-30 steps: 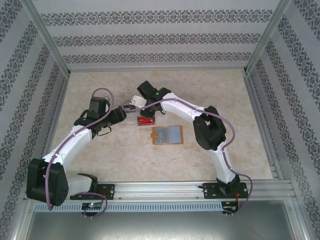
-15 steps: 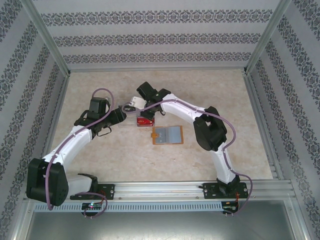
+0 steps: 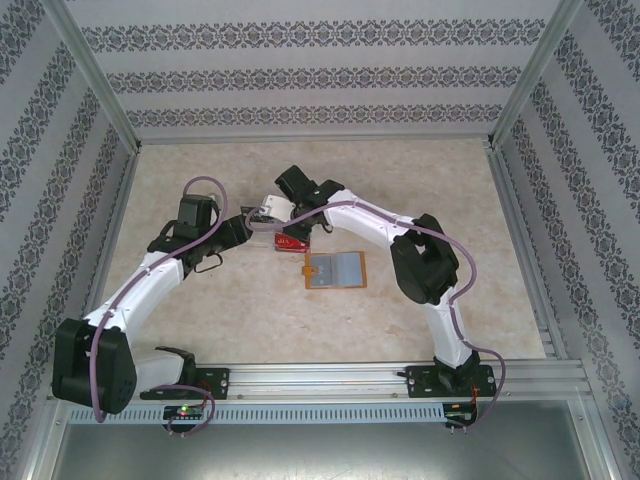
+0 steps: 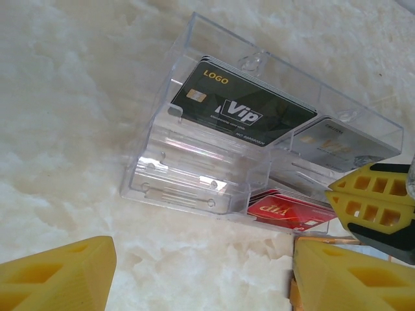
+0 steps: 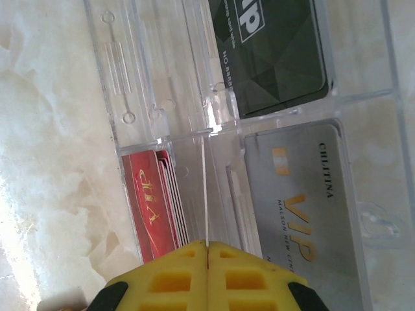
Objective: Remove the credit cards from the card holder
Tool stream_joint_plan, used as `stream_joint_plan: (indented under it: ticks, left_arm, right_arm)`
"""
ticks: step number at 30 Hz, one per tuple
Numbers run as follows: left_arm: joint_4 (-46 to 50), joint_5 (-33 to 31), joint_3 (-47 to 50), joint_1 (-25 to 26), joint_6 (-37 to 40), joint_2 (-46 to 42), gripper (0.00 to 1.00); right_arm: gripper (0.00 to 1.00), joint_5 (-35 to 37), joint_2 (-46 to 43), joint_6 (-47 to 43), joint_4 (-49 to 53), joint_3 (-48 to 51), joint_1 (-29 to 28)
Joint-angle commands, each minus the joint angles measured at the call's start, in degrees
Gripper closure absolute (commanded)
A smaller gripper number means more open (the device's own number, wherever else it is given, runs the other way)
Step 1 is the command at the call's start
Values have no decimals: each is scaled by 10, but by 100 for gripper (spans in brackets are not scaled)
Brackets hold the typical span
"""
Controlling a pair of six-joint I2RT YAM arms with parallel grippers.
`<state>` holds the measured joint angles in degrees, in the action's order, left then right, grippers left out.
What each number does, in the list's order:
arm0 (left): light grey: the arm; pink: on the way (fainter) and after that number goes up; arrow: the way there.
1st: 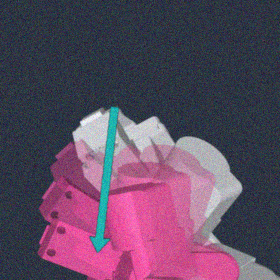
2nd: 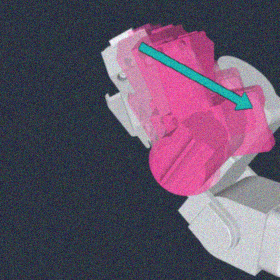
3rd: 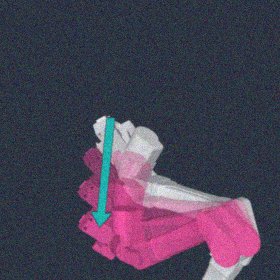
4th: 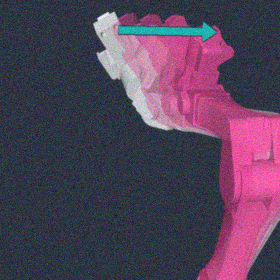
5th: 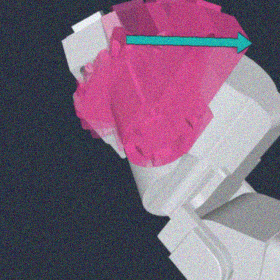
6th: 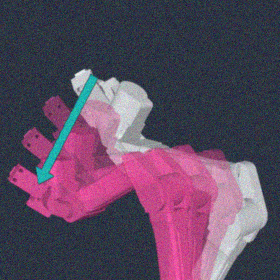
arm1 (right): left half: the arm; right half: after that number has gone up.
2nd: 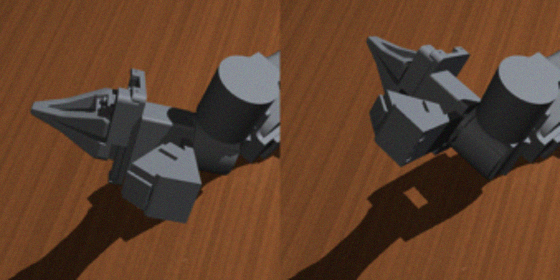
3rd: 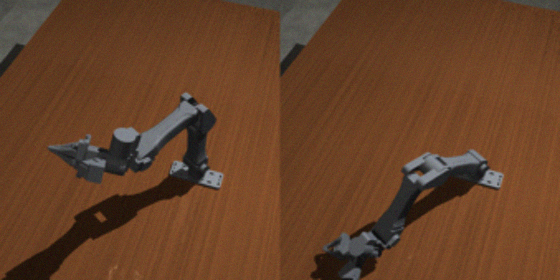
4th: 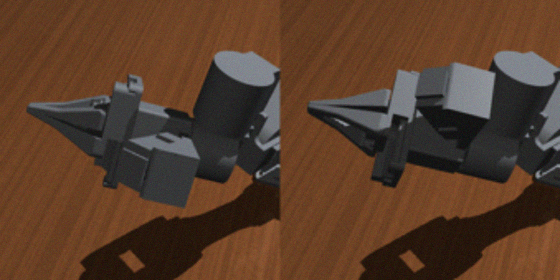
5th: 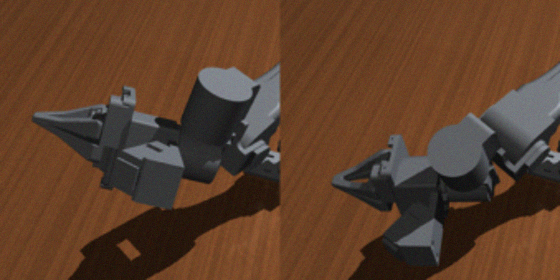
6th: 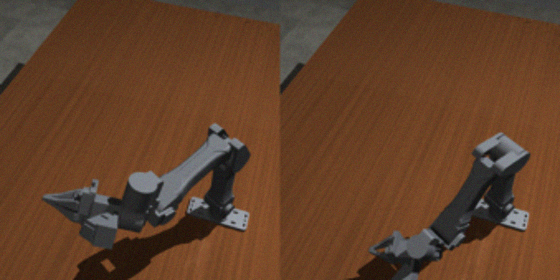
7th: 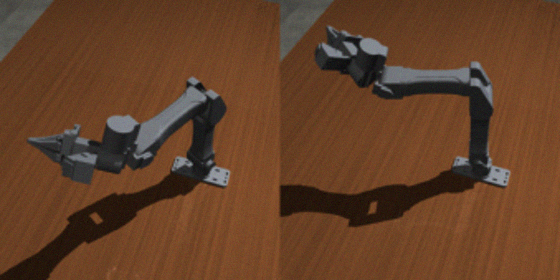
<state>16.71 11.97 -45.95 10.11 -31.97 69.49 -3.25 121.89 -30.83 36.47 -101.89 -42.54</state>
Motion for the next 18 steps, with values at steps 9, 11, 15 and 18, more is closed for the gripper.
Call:
stream_joint_plan:
  ticks: [9,11,15,18]
  left_arm:
    - [15,-12,6,2,-8,-33,27]
    - [16,-13,7,2,-10,-40,27]
    - [10,1,15,2,-18,-52,26]
    - [6,7,27,2,-27,-65,20]
  right_arm:
    - [100,29,-57,-28,-12,3,-9]
    - [100,27,-68,-30,-14,6,-10]
    - [100,41,-82,-41,-27,12,-11]
    - [100,50,-82,-53,-35,13,-11]
